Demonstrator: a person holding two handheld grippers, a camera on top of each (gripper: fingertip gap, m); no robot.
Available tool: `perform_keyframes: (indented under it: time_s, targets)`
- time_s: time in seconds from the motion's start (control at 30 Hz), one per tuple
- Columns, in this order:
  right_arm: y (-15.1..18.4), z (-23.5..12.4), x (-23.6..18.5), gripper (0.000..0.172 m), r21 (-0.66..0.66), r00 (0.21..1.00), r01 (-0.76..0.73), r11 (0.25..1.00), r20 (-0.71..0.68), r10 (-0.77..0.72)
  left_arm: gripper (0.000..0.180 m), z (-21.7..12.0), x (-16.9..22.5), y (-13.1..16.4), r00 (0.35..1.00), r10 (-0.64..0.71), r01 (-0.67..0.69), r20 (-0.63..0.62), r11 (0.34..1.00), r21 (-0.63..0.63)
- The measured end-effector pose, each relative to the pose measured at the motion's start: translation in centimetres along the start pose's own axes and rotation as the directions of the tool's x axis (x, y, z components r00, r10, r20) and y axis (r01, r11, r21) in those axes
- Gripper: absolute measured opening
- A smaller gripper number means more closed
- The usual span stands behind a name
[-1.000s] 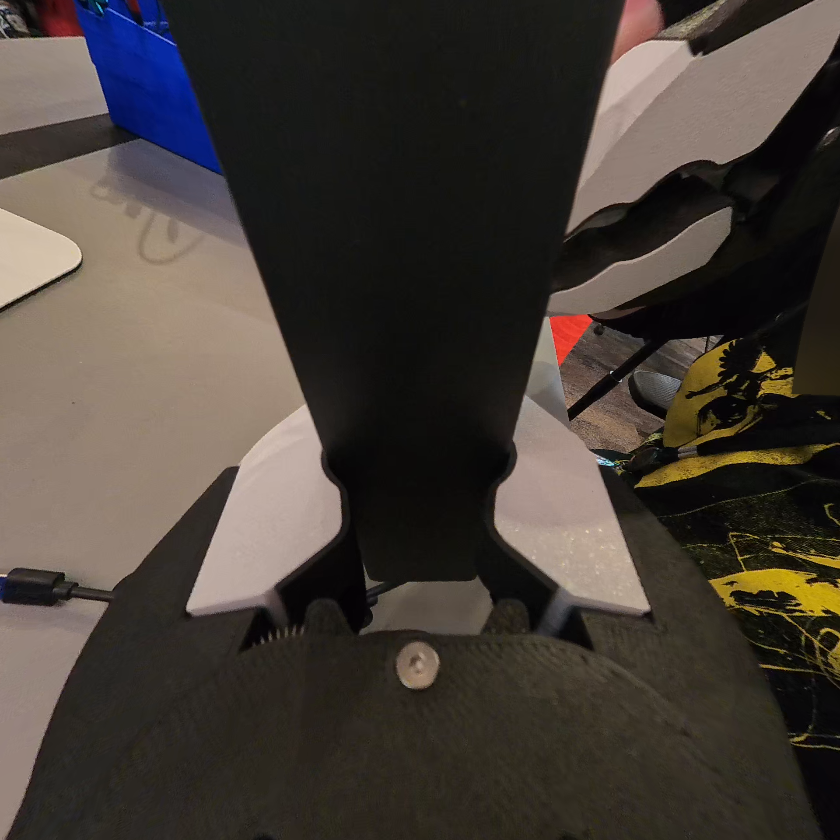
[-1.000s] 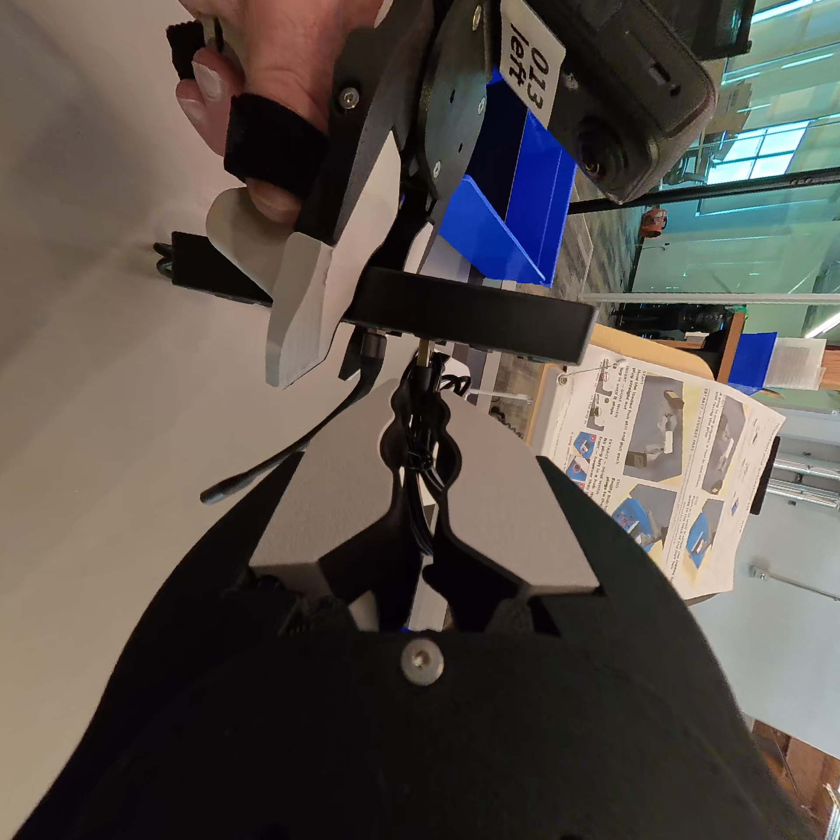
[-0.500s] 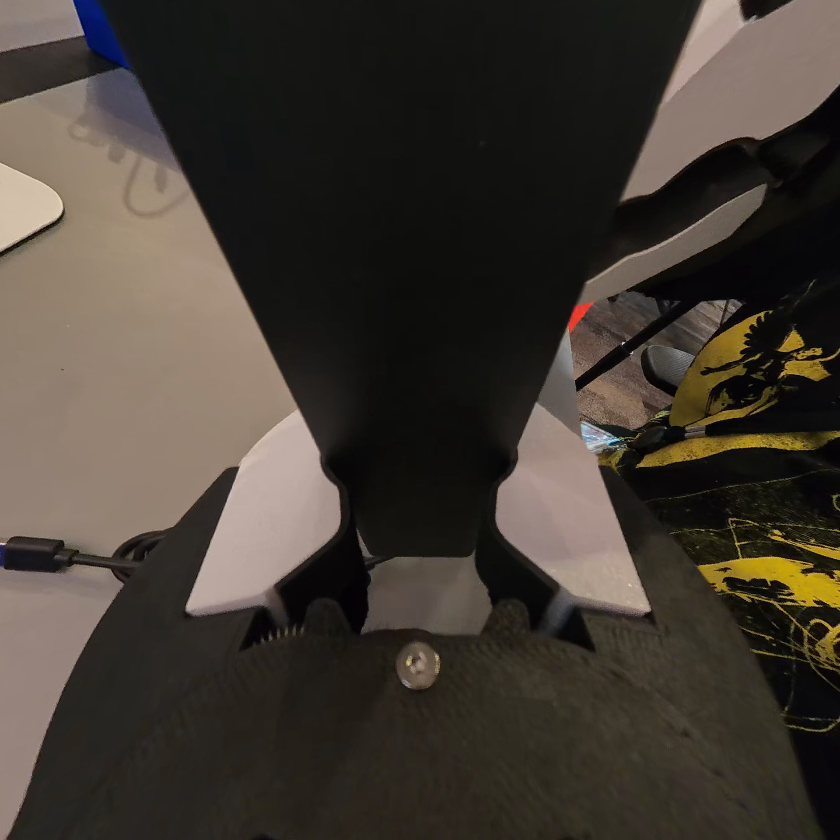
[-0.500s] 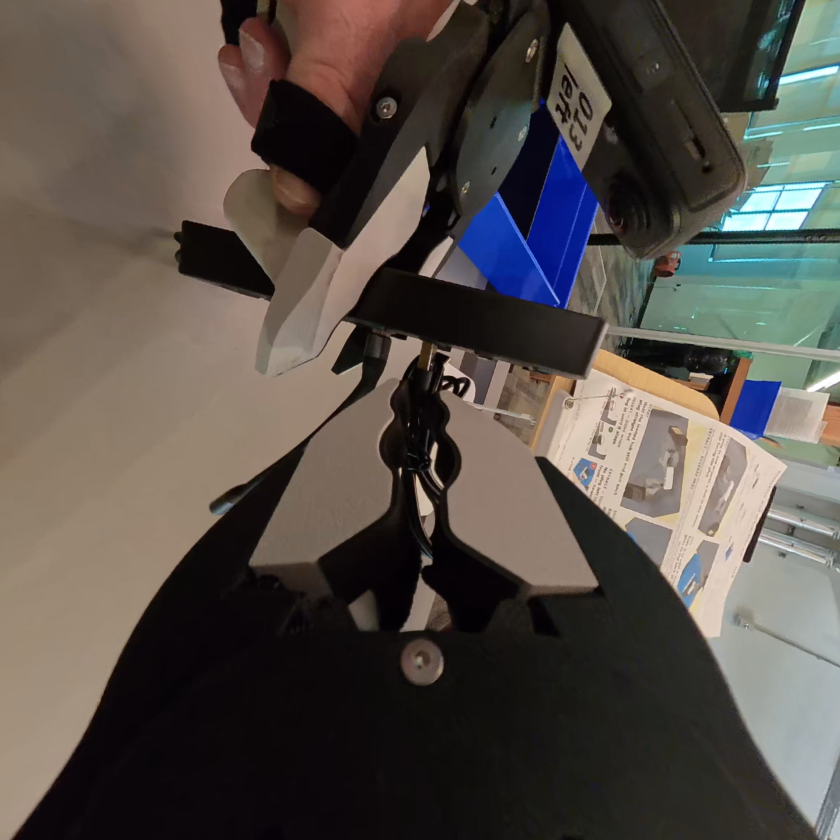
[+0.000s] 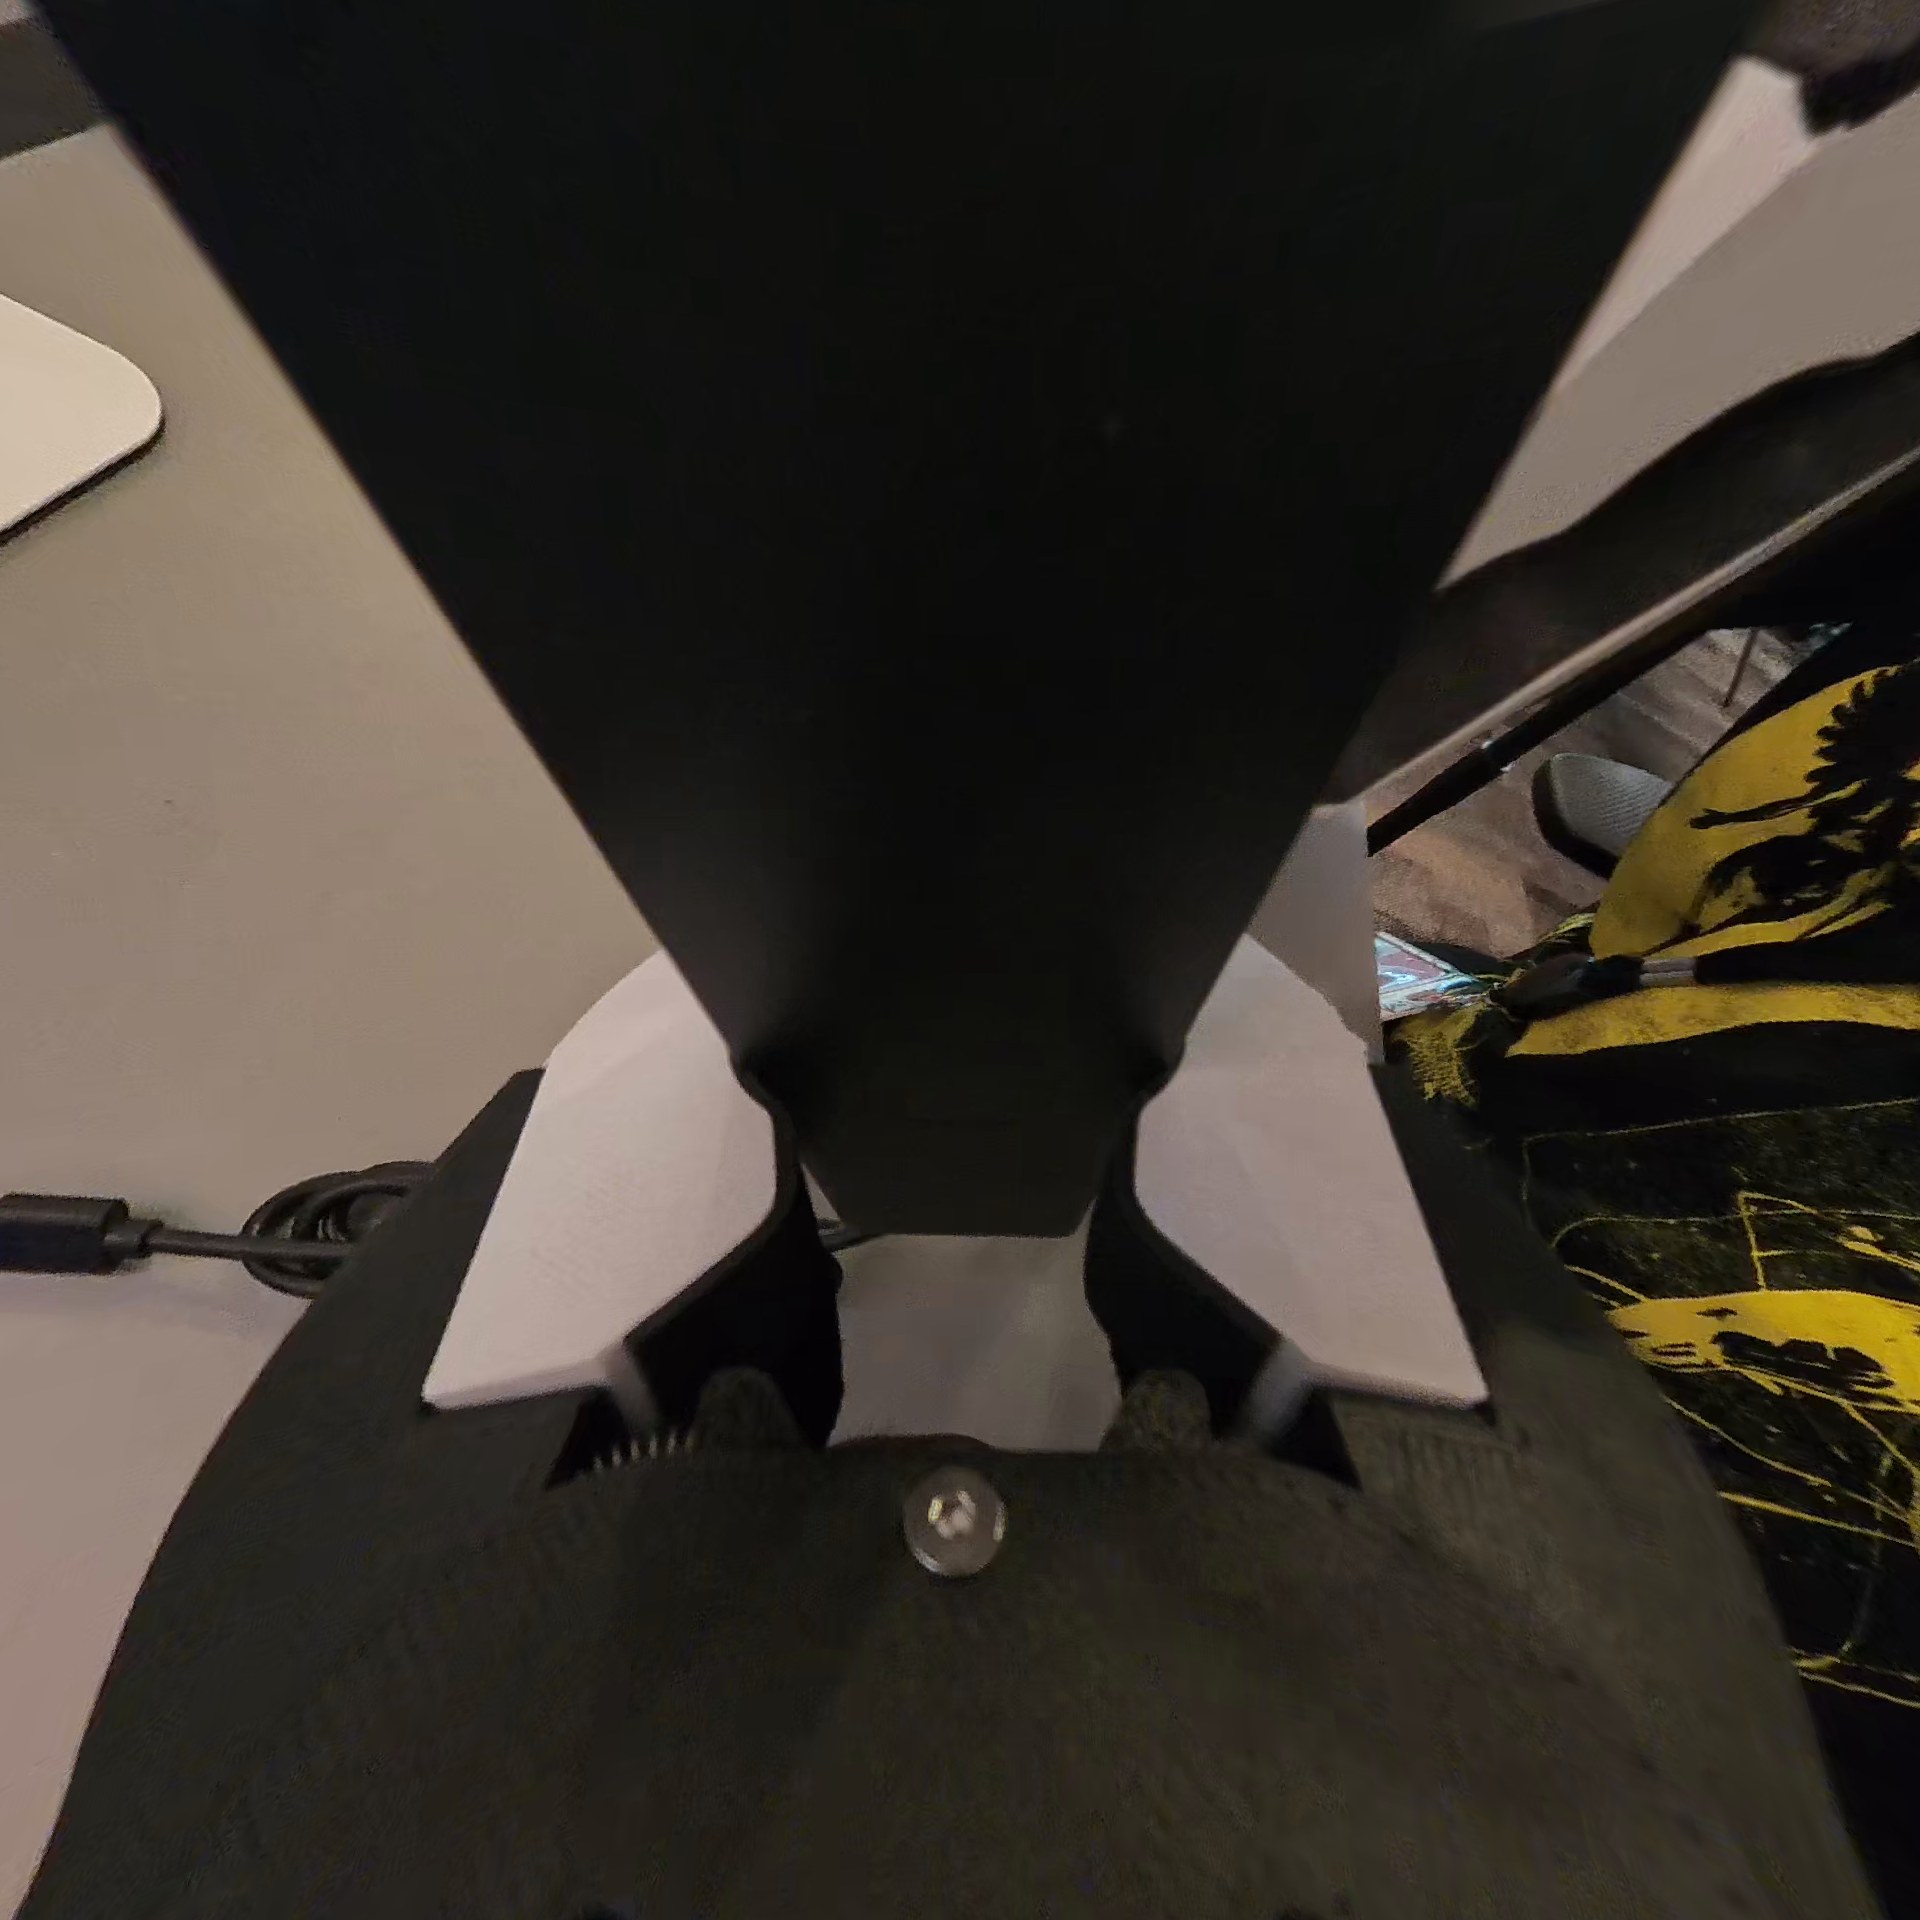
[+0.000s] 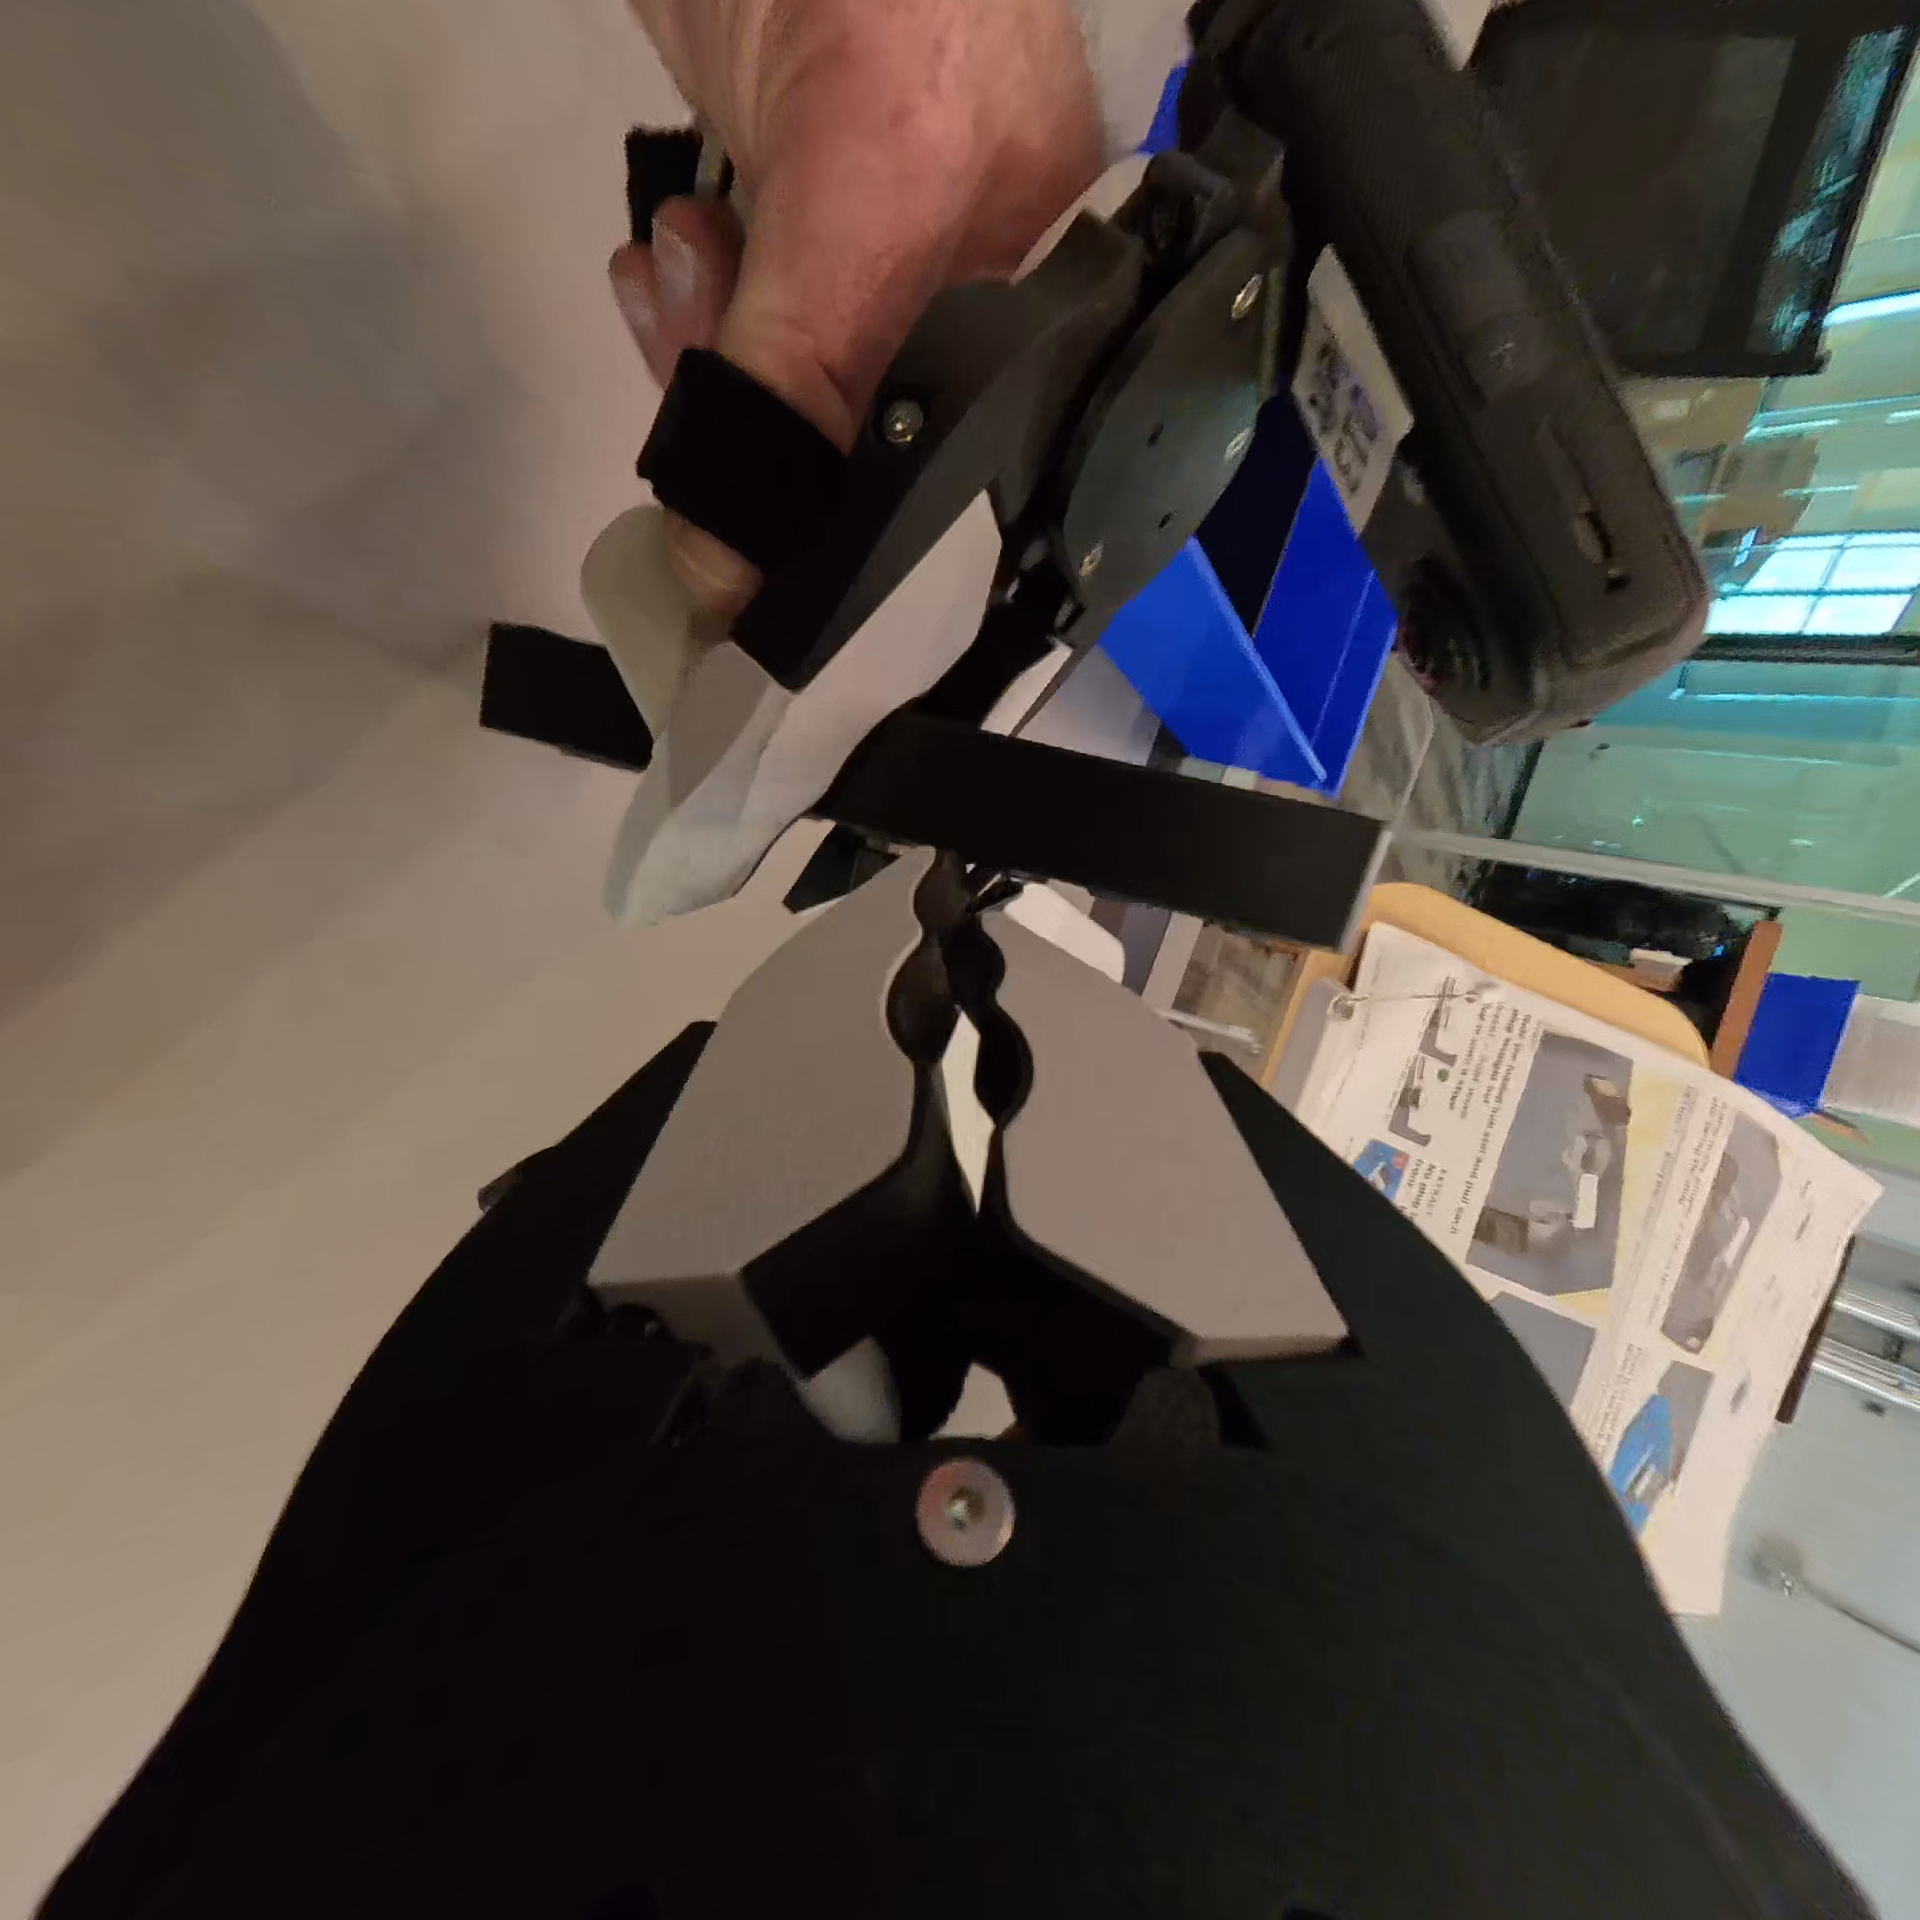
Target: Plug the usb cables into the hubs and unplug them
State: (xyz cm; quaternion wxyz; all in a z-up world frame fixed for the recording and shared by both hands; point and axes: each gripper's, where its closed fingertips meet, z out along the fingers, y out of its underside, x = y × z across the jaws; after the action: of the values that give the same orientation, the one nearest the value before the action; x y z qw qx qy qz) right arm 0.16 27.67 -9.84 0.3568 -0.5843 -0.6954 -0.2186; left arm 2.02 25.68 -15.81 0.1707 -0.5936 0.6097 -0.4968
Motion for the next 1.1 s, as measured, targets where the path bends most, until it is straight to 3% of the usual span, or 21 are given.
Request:
perform_keyframes:
  time_s: [0.1,0.47,0.6,0.73,0.87,0.93,1.03,1.1]
  targets:
    - [0.1,0.0,-0.1,0.000,0.079,0.995,-0.102,0.992,0.006,0.102,0.065,-0.1,0.3,-0.2,1.000,-0.015,0.016,-0.024,0.999,0.033]
    - [1.9,-0.1,0.4,0.000,0.075,0.975,-0.209,0.975,-0.054,0.214,0.065,0.0,0.2,-0.7,1.000,-0.002,0.004,-0.030,0.999,0.051]
    - [4.1,-1.1,-0.3,0.000,0.108,0.911,-0.411,0.905,0.019,0.411,0.066,-0.4,-0.2,-0.3,1.000,-0.014,0.015,-0.027,0.999,0.053]
    - [6.9,-2.0,-2.1,0.008,0.120,0.753,-0.657,0.744,0.153,0.640,0.065,-1.0,-0.5,0.2,1.000,0.009,-0.009,0.000,1.000,0.026]
    - [8.6,-1.2,-5.9,0.018,0.022,0.541,-0.829,0.558,0.283,0.792,0.065,-2.0,-0.9,0.5,1.000,0.017,-0.017,0.017,1.000,0.016]
    - [9.4,0.5,-7.9,0.022,-0.045,0.464,-0.868,0.494,0.281,0.840,0.065,-2.4,-1.1,0.5,1.000,0.017,-0.017,0.021,1.000,0.021]
    - [10.4,3.3,-9.0,0.029,-0.107,0.287,-0.942,0.319,0.243,0.927,0.066,-2.7,-1.4,0.6,0.999,0.015,-0.016,0.035,1.000,0.019]
    - [11.0,5.3,-9.6,0.022,-0.155,0.201,-0.959,0.236,0.210,0.957,0.066,-2.9,-1.4,0.7,0.999,0.015,-0.015,0.039,1.000,0.020]
